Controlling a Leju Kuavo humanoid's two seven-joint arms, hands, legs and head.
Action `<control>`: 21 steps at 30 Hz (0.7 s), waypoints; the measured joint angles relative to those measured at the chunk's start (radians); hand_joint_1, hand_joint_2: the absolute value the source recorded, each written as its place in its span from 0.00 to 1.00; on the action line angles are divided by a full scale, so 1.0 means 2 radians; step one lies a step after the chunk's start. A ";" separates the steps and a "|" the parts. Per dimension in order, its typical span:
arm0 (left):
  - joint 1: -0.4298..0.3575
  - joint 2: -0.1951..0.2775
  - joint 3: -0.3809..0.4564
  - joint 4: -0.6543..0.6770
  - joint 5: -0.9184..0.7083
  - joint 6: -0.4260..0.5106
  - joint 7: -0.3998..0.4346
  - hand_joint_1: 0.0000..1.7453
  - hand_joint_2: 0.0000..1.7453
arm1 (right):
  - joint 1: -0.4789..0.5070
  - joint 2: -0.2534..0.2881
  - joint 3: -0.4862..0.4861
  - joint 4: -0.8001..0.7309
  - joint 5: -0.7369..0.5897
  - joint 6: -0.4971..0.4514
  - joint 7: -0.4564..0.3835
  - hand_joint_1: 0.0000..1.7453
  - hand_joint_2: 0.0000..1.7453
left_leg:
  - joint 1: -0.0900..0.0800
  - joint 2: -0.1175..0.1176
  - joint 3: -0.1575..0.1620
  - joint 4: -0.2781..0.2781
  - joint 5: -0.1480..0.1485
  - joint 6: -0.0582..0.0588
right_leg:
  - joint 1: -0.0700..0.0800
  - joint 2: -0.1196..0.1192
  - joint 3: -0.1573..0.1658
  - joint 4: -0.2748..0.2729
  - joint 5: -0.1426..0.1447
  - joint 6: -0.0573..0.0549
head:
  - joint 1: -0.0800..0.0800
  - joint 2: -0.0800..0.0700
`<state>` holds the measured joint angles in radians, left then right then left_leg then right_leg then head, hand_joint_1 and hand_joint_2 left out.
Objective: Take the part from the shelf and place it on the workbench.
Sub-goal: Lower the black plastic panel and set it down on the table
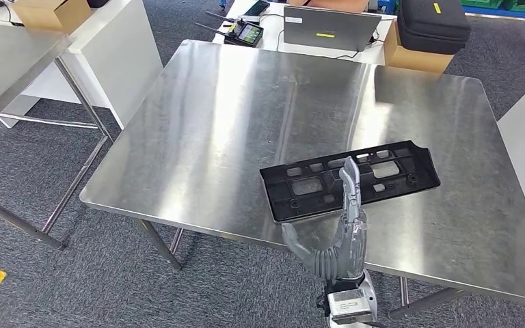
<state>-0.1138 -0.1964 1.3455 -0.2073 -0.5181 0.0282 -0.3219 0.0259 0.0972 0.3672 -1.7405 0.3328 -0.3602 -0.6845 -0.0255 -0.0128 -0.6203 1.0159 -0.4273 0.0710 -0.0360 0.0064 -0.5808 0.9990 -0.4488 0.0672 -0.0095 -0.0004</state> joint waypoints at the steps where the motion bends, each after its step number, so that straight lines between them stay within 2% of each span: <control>1: -0.001 -0.001 0.003 0.000 0.004 0.004 0.000 0.00 0.00 | -0.001 0.001 -0.001 0.004 -0.018 0.017 -0.001 0.00 1.00 | 0.002 0.001 0.001 -0.003 0.003 0.003 | 0.001 0.000 -0.001 0.004 -0.004 0.001 | 0.000 0.000; 3: -0.002 -0.004 0.011 0.000 0.016 0.013 0.001 0.00 0.00 | -0.005 0.003 -0.006 0.018 -0.055 0.049 -0.003 0.00 1.00 | 0.005 0.004 0.002 -0.008 0.007 0.008 | 0.002 -0.001 -0.015 0.040 -0.030 -0.005 | 0.002 0.000; 5: -0.003 -0.007 0.020 0.000 0.028 0.022 0.000 0.00 0.00 | -0.013 0.006 -0.015 0.041 -0.085 0.065 -0.004 0.00 1.00 | 0.005 0.005 -0.001 -0.008 0.010 0.010 | 0.003 -0.001 -0.039 0.104 -0.064 -0.011 | 0.003 0.000; 6: -0.003 -0.008 0.024 0.000 0.033 0.026 -0.002 0.00 0.00 | -0.018 0.008 -0.021 0.056 -0.097 0.069 -0.005 0.00 1.00 | 0.005 0.005 -0.003 -0.008 0.011 0.010 | 0.004 -0.001 -0.048 0.130 -0.075 -0.011 | 0.003 0.000; 7: -0.003 -0.010 0.029 0.000 0.038 0.030 -0.003 0.00 0.00 | -0.023 0.010 -0.027 0.072 -0.107 0.072 -0.005 0.00 0.75 | 0.004 0.006 -0.006 -0.007 0.013 0.010 | 0.005 -0.001 -0.048 0.139 -0.079 -0.009 | 0.003 0.000; 8: -0.003 -0.012 0.034 0.000 0.044 0.032 -0.005 0.00 0.00 | -0.030 0.012 -0.034 0.089 -0.114 0.074 -0.005 0.00 0.50 | 0.004 0.006 -0.008 -0.007 0.015 0.009 | 0.006 -0.001 -0.037 0.128 -0.074 -0.006 | 0.003 0.000; 9: -0.004 -0.014 0.038 0.000 0.048 0.035 -0.006 0.00 0.00 | -0.038 0.014 -0.040 0.106 -0.118 0.075 -0.005 0.00 0.25 | 0.004 0.005 -0.011 -0.007 0.018 0.007 | 0.007 -0.001 -0.016 0.098 -0.065 -0.004 | 0.003 0.000; 10: -0.004 -0.016 0.042 0.001 0.052 0.037 -0.008 0.00 0.00 | -0.047 0.016 -0.044 0.122 -0.122 0.077 -0.005 0.00 0.00 | 0.004 0.005 -0.013 -0.007 0.021 0.005 | 0.008 -0.001 0.010 0.058 -0.057 -0.004 | 0.004 0.000; 11: -0.005 -0.018 0.045 0.001 0.055 0.040 -0.009 0.00 0.00 | -0.056 0.018 -0.049 0.138 -0.125 0.080 -0.005 0.00 0.00 | 0.004 0.005 -0.015 -0.006 0.023 0.003 | 0.010 -0.001 0.032 0.026 -0.047 -0.005 | 0.003 0.000; 12: -0.005 -0.019 0.049 0.001 0.057 0.043 -0.009 0.00 0.00 | -0.063 0.020 -0.053 0.152 -0.128 0.084 -0.006 0.00 0.00 | 0.004 0.005 -0.015 -0.006 0.026 0.000 | 0.012 -0.001 0.044 0.004 -0.041 -0.008 | 0.002 0.000; 13: -0.006 -0.021 0.051 0.001 0.059 0.046 -0.009 0.00 0.00 | -0.071 0.022 -0.056 0.165 -0.130 0.088 -0.006 0.00 0.00 | 0.005 0.005 -0.016 -0.005 0.028 -0.003 | 0.014 -0.001 0.048 -0.006 -0.038 -0.013 | 0.002 0.000; 14: -0.006 -0.022 0.054 0.001 0.060 0.049 -0.009 0.00 0.00 | -0.076 0.023 -0.058 0.176 -0.130 0.090 -0.006 0.00 0.00 | 0.005 0.005 -0.016 -0.006 0.030 -0.007 | 0.016 0.000 0.046 -0.005 -0.034 -0.017 | 0.001 0.000; 16: -0.006 -0.024 0.057 0.001 0.061 0.053 -0.009 0.00 0.00 | -0.085 0.025 -0.060 0.191 -0.131 0.093 -0.006 0.00 0.00 | 0.008 0.004 -0.019 -0.006 0.031 -0.015 | 0.012 -0.001 0.041 -0.010 -0.028 -0.027 | 0.002 0.000; 17: -0.006 -0.025 0.058 0.001 0.062 0.054 -0.009 0.00 0.00 | -0.088 0.026 -0.061 0.197 -0.131 0.094 -0.006 0.00 0.00 | 0.009 0.004 -0.024 0.003 0.020 -0.019 | 0.010 -0.001 0.039 -0.012 -0.023 -0.033 | 0.001 0.000; 18: -0.006 -0.025 0.060 0.001 0.063 0.054 -0.009 0.00 0.00 | -0.090 0.028 -0.061 0.201 -0.131 0.094 -0.006 0.00 0.00 | 0.011 0.004 -0.032 0.021 0.000 -0.023 | 0.007 -0.002 0.036 -0.014 -0.016 -0.036 | 0.001 0.000; 20: -0.007 -0.025 0.063 0.001 0.064 0.055 -0.009 0.00 0.00 | -0.091 0.030 -0.062 0.209 -0.131 0.095 -0.006 0.00 0.00 | 0.016 0.004 -0.052 0.086 -0.053 -0.032 | 0.006 -0.003 0.026 -0.013 -0.007 -0.039 | -0.001 0.000; 21: -0.007 -0.025 0.064 0.001 0.064 0.055 -0.009 0.00 0.00 | -0.091 0.030 -0.062 0.213 -0.131 0.095 -0.006 0.00 0.00 | 0.018 0.004 -0.059 0.118 -0.070 -0.036 | 0.006 -0.004 0.022 -0.013 -0.004 -0.038 | -0.002 0.000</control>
<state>-0.1270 -0.2466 1.4735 -0.2052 -0.3894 0.1376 -0.3399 -0.1570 0.1579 0.2429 -1.3153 0.0717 -0.1708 -0.6973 0.0106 -0.0041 -0.7374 1.2511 -0.5664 -0.0005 -0.0237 -0.0007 -0.5377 0.9740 -0.4560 -0.0087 -0.0134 -0.0004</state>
